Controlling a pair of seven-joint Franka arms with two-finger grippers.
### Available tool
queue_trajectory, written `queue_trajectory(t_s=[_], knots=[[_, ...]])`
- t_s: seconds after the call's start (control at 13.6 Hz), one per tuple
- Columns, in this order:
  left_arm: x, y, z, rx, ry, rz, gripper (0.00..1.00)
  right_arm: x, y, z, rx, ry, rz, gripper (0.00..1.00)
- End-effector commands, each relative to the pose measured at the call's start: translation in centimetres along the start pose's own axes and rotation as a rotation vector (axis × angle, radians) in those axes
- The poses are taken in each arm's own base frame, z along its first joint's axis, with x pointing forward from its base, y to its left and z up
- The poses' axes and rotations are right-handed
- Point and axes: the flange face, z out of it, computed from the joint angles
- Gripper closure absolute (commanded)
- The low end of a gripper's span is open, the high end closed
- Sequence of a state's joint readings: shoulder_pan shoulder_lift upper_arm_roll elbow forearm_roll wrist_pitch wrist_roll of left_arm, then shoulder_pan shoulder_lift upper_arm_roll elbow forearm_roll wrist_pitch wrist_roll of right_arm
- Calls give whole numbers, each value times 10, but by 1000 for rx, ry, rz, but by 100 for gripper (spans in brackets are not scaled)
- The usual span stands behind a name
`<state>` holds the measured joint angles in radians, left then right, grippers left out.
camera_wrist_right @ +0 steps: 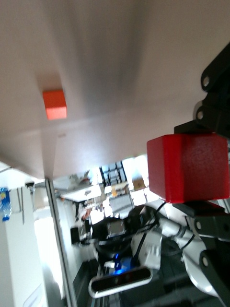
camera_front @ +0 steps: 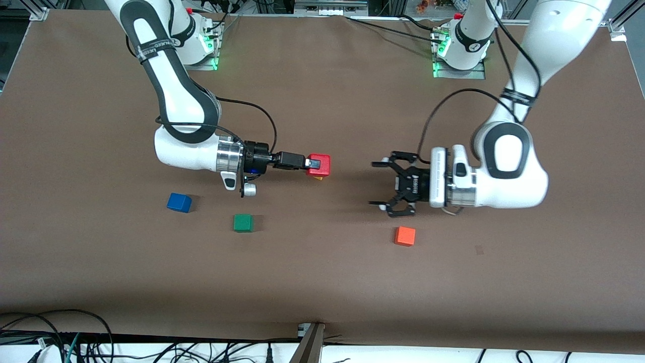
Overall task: Pass red block to right arm, stack on blue
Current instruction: 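Grasp the red cube with the right gripper while the left gripper releases, then move the red cube over the blue cube while the left gripper withdraws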
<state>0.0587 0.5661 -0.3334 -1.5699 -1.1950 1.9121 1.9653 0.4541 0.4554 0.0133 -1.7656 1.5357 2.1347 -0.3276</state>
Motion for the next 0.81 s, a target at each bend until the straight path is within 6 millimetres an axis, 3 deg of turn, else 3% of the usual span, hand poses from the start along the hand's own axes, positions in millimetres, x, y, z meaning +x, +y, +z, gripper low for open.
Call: queue_trajectory(t_s=[0.0, 0.22, 0.37, 0.44, 0.51, 0.66, 0.73], knots=[[9, -6, -44, -48, -149, 54, 0, 1, 12, -14, -161, -45, -73, 76], [8, -2, -106, -128, -315, 20, 0, 5, 40, -34, -452, -105, -173, 76], [11, 5, -143, -124, -390, 6, 0, 18, 57, -68, -655, -137, -216, 76], [24, 13, -154, -119, -438, -7, 0, 24, 61, -82, -732, -141, -241, 76], [38, 23, -177, -90, -515, -50, 0, 28, 66, -96, -810, -145, -269, 76], [77, 51, -204, -33, -687, -195, 0, 40, 74, -126, -963, -128, -286, 74], [99, 67, -204, -1, -793, -214, 0, 45, 78, -139, -1050, -128, -308, 74]])
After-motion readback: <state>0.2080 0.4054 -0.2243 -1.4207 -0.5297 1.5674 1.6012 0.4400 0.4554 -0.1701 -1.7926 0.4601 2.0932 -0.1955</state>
